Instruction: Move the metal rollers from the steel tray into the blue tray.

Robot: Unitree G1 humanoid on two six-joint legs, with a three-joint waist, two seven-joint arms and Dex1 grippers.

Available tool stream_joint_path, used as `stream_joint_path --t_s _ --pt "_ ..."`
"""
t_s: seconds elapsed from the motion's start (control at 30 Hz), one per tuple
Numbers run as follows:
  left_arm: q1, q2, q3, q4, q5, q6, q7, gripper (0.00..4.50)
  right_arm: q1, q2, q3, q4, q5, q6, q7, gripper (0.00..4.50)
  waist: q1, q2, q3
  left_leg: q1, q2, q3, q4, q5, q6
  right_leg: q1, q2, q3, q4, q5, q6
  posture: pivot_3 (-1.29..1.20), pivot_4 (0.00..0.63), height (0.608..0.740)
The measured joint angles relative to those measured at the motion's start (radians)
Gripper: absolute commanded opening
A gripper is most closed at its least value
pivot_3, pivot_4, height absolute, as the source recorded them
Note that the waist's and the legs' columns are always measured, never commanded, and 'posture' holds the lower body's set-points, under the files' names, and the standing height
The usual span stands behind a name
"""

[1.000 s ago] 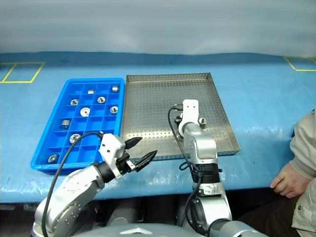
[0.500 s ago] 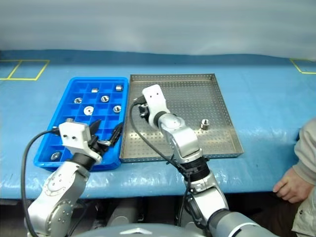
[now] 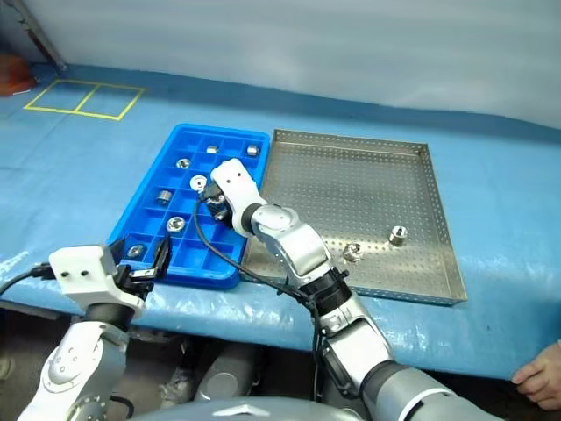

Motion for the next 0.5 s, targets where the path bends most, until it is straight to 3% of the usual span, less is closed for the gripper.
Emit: stream_joint_path --t_s 0.5 --pt "-0.034 -0.002 -0.024 -0.001 0.002 -0.010 0.000 4.07 -0.079 -0.003 -0.038 0.215 -0.016 -0.120 0.004 1.69 0.109 0.000 0.000 -0.004 -0.003 0.000 0.000 -0.001 -0.004 -0.003 0.001 -0.008 0.000 0.001 0.002 0.52 0.150 0.740"
